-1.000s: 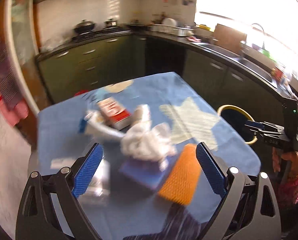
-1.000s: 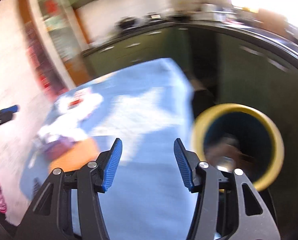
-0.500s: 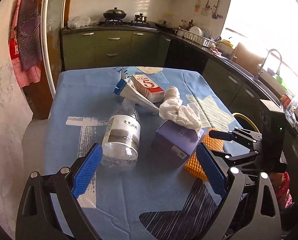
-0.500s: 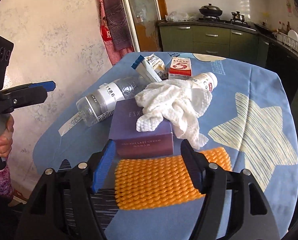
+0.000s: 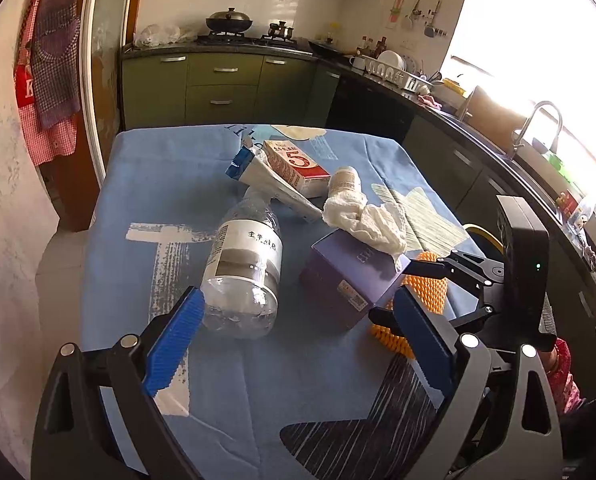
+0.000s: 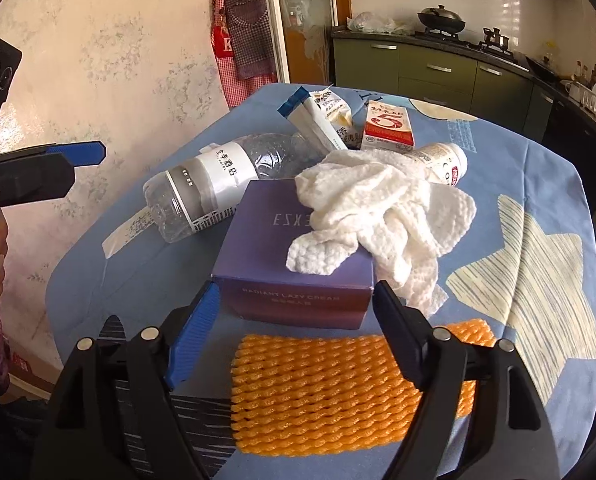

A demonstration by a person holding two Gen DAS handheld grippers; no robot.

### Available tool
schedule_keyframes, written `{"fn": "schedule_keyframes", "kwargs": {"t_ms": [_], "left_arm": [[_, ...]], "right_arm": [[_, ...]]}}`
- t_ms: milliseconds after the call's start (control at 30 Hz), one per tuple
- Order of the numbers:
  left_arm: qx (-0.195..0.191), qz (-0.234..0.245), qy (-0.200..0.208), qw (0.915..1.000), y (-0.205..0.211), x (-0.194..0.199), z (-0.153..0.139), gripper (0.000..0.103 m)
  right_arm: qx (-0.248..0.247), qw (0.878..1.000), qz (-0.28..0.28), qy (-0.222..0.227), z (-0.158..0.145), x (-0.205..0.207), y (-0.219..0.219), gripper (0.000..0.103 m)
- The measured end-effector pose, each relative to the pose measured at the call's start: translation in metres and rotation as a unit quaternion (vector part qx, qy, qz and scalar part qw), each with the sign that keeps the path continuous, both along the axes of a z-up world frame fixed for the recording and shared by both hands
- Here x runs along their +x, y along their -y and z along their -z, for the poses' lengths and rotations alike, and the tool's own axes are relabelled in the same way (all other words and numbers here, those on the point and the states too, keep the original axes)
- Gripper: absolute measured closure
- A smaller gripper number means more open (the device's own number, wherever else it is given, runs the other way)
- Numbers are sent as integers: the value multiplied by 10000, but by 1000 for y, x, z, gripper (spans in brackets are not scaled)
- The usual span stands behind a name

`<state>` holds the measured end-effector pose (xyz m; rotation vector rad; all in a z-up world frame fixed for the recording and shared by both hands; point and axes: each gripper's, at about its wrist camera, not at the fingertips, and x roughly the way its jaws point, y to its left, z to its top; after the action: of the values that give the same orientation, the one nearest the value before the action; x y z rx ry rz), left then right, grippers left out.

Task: Collect trash
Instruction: 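Grasp the purple Radiant Lazy Cream box with the right tool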

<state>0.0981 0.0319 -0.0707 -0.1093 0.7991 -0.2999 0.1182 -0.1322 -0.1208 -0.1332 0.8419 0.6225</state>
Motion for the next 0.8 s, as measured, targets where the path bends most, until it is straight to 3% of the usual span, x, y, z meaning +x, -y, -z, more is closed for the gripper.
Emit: {"fn": "schedule_keyframes", "kwargs": {"t_ms": [333, 500, 600, 667, 800], "left_arm": [[-63, 40, -84, 9999, -2, 4, 9, 9], [-97, 30, -86, 9999, -5, 3, 12, 9], [-115, 7, -88, 9999, -8, 3, 13, 9], [-114, 7, -100, 9999, -9, 3, 14, 9], [-88, 26, -119, 9999, -10, 4, 17, 9]], "right_arm": [[147, 9974, 597, -385, 11, 14, -12, 19], [150, 9960, 799, -364, 11, 13, -21, 13], [37, 9946, 1009, -240, 12, 13, -22, 14], [48, 9938, 1083, -246, 11, 13, -19, 25], [55, 9951, 933, -312, 6, 5, -14, 27]]}}
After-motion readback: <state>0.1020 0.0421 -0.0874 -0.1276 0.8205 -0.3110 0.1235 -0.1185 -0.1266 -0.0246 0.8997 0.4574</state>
